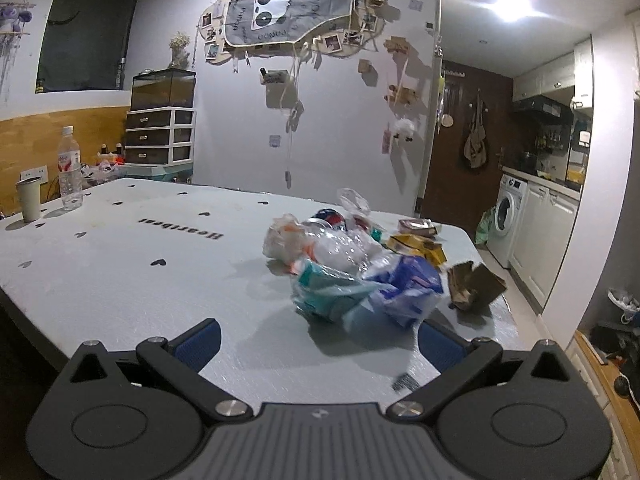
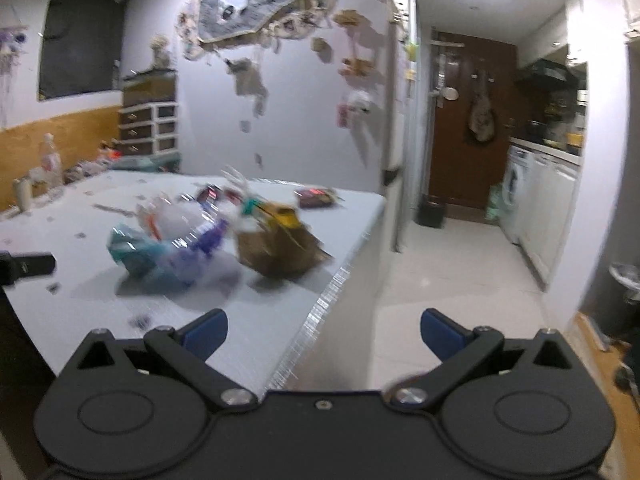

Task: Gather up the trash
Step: 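Grasp the teal plastic bag with the left tool while the right tool grasps the blue bag, then carry both held bags from the table over the trash bin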

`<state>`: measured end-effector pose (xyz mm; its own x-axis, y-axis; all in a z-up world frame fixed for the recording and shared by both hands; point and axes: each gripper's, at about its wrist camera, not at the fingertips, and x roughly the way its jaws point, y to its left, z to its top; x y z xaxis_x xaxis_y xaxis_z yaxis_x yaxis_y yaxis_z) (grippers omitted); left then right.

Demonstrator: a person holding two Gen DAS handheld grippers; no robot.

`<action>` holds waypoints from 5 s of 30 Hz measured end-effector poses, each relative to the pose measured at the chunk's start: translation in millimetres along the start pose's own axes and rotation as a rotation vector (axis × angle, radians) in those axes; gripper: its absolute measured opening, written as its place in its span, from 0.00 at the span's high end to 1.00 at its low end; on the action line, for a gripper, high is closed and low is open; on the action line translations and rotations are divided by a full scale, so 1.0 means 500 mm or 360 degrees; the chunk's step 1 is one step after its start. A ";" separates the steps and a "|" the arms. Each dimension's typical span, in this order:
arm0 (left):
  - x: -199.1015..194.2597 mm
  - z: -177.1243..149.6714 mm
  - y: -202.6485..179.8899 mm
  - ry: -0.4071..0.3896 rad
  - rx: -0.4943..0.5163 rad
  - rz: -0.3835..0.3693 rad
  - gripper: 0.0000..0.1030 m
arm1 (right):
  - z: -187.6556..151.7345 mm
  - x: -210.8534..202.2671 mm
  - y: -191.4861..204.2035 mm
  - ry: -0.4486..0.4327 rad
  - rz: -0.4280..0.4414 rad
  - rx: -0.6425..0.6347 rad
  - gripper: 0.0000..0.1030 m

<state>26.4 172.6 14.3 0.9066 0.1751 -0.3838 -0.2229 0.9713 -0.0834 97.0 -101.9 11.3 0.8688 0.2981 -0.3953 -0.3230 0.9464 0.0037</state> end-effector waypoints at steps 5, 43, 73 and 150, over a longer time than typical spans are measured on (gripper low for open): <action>0.033 0.011 0.024 0.0027 0.0021 -0.0031 0.00 | 0.059 0.074 0.039 -0.0061 0.0175 0.0039 0.00; 0.343 0.026 0.054 0.0367 -0.0547 -0.0168 0.40 | 0.077 0.393 0.155 0.0477 0.0713 0.0423 0.84; 0.035 0.011 -0.104 0.0103 -0.0194 -0.0024 0.48 | 0.044 0.104 0.054 0.0171 0.0714 0.0204 0.91; 0.586 -0.156 -0.814 0.1046 0.0596 -0.0755 0.48 | -0.157 0.236 -0.543 0.0607 -0.0162 0.0563 0.91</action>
<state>354.9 -183.8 -136.2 0.4598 -0.2745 -0.8445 0.3592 0.9273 -0.1058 257.8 -333.6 -108.6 0.6699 0.1986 -0.7154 -0.0407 0.9719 0.2318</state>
